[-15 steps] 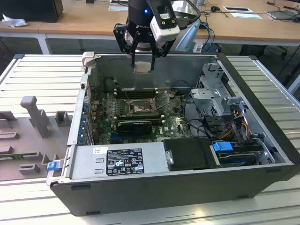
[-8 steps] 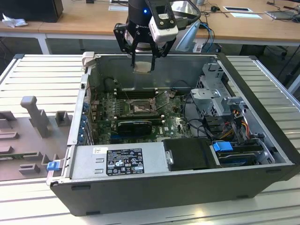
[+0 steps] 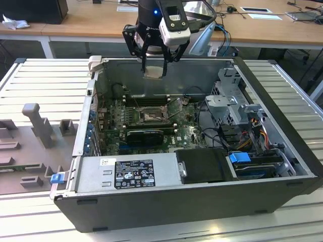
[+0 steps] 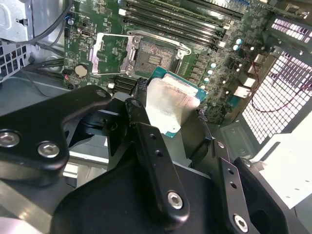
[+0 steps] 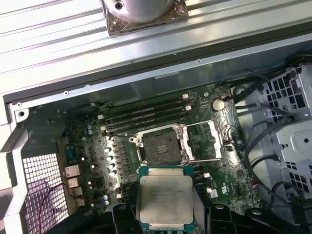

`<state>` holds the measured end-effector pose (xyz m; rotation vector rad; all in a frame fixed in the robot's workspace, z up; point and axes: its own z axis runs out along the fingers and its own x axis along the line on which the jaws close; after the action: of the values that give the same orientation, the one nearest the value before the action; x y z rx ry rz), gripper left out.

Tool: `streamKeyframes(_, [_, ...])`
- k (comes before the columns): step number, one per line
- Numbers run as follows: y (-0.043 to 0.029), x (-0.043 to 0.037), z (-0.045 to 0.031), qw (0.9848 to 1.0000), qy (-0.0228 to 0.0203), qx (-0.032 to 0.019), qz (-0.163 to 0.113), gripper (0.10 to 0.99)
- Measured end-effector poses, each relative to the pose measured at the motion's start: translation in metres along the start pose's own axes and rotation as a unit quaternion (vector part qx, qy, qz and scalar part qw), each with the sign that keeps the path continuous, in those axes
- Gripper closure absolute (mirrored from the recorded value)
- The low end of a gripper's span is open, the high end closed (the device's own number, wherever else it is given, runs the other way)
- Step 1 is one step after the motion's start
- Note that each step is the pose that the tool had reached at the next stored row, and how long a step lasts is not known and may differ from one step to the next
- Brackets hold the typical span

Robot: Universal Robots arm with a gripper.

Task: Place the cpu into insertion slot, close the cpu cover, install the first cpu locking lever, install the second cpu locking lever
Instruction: 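Place the cpu into insertion slot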

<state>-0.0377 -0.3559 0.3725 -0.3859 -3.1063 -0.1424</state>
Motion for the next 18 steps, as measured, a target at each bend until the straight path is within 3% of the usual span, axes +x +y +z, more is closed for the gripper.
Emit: streamKeyframes(18, [0.0, 0.0, 0.0, 0.9993, -0.0034, -0.0008, 0.038, 0.561])
